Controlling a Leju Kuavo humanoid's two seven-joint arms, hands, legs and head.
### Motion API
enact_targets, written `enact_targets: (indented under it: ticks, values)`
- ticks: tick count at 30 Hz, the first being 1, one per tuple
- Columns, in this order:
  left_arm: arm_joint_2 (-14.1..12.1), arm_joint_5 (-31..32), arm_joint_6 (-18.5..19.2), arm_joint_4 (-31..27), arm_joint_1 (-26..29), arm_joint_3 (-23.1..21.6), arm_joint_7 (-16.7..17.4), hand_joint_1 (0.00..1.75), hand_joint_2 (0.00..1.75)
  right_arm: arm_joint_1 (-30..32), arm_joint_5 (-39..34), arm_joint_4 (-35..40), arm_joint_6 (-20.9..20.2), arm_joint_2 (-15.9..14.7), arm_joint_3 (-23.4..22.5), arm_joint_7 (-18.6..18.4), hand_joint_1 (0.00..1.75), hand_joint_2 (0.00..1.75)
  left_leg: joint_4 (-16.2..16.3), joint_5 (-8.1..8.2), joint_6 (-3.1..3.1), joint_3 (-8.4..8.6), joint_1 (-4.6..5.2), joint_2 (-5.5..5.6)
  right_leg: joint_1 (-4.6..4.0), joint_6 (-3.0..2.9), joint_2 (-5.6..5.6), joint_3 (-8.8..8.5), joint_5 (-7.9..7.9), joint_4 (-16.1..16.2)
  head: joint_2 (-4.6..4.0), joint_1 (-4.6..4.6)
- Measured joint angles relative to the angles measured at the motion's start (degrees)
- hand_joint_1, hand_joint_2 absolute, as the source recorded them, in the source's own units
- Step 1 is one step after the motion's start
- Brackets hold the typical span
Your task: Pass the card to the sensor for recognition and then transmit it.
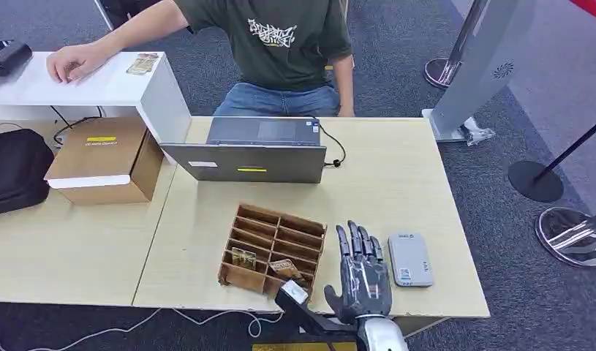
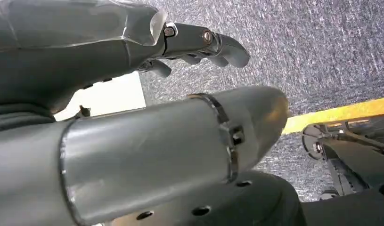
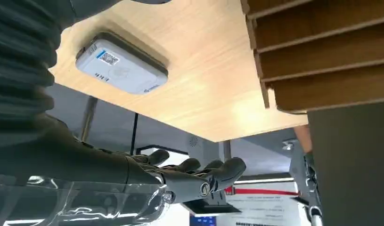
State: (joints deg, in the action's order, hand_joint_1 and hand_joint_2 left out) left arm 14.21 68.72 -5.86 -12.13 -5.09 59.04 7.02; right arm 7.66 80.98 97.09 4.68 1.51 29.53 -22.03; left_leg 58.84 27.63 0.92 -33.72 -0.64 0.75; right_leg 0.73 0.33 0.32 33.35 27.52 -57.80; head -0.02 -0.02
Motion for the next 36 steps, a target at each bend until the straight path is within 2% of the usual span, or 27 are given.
enact_targets:
  ticks: [8, 16, 25, 36]
  values:
    - [0.81, 0.04, 0.24, 0.00, -0.88, 0.00, 0.26, 0.00, 0.00, -4.14, -1.29, -7.75, 2.64, 0.00, 2.38, 3.41, 0.00, 1.75, 0.00, 0.00, 0.00, 0.01, 0.00, 0.00, 0.00, 0.00, 0.01, -0.01, 0.00, 0.00, 0.02, 0.00]
    - [1.07, -0.61, 0.42, 0.00, -1.31, 0.00, 0.39, 0.00, 0.00, -7.20, -1.33, -12.78, 2.58, 0.68, 3.65, 4.04, 0.00, 1.75, 0.00, 0.00, 0.00, 0.01, 0.00, -0.01, 0.00, 0.00, 0.01, -0.01, 0.00, 0.00, 0.02, 0.00]
    - [0.98, -1.16, 0.48, 0.00, -1.33, 0.00, 0.50, 0.00, 0.00, -8.24, -0.46, -13.24, 1.86, 0.70, 4.20, 1.70, 0.00, 1.75, 0.00, 0.00, 0.00, 0.01, 0.00, 0.00, 0.00, 0.00, 0.01, -0.01, 0.00, 0.00, 0.00, 0.00]
    - [0.98, -1.49, 0.15, 0.00, -1.33, 0.00, 0.22, 0.00, 0.00, -9.87, 1.47, -13.90, 3.54, 1.25, 4.26, 2.56, 0.00, 1.75, 0.00, 0.00, 0.00, 0.01, 0.00, 0.00, 0.00, 0.00, 0.01, -0.01, 0.00, 0.00, 0.00, 0.00]
